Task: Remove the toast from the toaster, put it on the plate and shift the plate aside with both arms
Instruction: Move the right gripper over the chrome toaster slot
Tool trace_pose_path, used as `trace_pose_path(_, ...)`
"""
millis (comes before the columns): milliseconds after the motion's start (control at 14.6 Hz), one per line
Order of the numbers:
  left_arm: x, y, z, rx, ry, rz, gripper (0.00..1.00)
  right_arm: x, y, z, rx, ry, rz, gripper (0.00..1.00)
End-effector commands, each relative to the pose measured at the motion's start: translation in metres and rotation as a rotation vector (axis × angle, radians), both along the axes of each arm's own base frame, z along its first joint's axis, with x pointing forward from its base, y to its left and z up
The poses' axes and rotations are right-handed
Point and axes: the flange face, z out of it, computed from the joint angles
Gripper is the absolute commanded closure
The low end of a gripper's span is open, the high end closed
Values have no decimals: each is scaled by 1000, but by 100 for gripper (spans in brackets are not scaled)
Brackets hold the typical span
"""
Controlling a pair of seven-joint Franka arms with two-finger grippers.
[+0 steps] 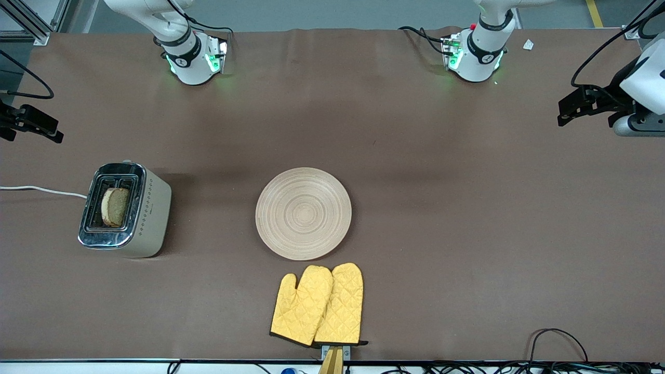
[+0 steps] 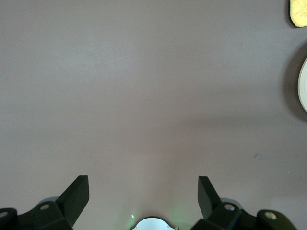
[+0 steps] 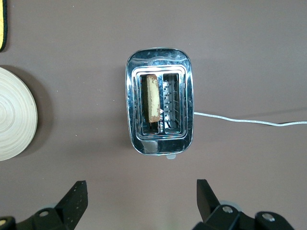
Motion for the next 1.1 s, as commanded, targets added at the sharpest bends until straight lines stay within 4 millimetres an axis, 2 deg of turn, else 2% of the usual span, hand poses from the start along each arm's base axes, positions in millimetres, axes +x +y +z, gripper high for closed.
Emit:
trace_pose_path(0, 3, 2, 5, -16, -7, -16, 0, -7, 1, 5, -5, -12, 16, 0)
trace_pose_path(206, 4, -5, 4, -15, -4, -24, 0, -7, -1, 5, -5, -14, 13, 0)
trace_pose_path(412, 4, -3, 3, -20, 4, -20, 0, 0, -2, 0, 0, -26, 13, 0)
trace_pose_path(687, 5, 1, 1, -26, 8, -8, 0, 19, -9, -52, -4, 22, 0, 0)
trace_pose_path(1030, 6, -4, 4, -22, -2, -14, 0, 35, -20, -139, -8, 85, -17, 0)
